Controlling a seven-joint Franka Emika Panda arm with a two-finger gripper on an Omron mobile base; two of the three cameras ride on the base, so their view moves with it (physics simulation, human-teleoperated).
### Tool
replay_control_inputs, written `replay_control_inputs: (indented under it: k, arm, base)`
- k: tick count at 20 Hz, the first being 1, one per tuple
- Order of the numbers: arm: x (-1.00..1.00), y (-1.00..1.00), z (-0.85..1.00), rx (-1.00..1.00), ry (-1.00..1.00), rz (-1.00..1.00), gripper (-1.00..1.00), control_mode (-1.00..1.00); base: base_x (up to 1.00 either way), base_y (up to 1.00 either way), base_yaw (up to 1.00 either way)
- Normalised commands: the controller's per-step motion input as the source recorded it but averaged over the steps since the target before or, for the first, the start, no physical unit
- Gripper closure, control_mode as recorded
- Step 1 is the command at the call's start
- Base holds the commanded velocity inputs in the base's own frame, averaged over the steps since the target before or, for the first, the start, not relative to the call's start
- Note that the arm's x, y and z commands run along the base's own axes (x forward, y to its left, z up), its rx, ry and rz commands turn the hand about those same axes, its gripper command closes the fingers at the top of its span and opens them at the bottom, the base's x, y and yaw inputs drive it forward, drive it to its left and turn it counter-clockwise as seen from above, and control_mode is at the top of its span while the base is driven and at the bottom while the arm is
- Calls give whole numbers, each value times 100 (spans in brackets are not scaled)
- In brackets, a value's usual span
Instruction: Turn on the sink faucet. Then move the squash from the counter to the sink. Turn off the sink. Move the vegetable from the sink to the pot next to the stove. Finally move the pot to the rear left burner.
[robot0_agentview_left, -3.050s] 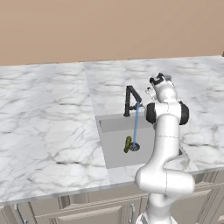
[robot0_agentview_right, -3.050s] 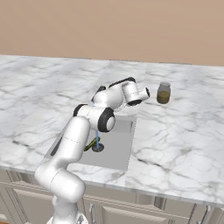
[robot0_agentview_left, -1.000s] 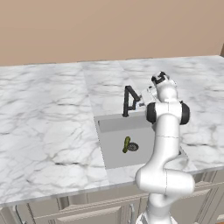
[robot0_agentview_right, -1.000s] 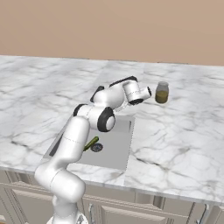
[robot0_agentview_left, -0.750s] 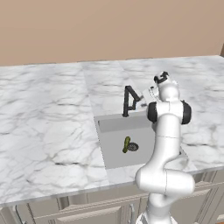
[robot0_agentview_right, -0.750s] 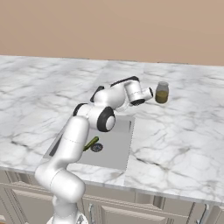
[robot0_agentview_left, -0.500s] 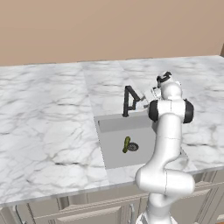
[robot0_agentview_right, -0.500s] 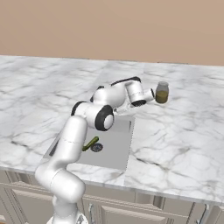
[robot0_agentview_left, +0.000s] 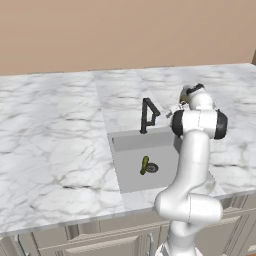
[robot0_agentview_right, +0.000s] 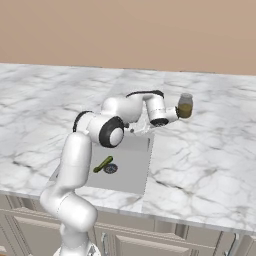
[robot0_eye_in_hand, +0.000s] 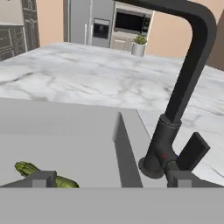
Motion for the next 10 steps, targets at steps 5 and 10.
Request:
replay_control_inputs:
  k: [5, 10]
  arm:
    - [-61, -4, 18, 0, -7, 0, -100, -100]
    - [-79, 0, 34, 0, -7, -3, -100, -100]
  base:
    - [0, 0, 0]
    - [0, 0, 0]
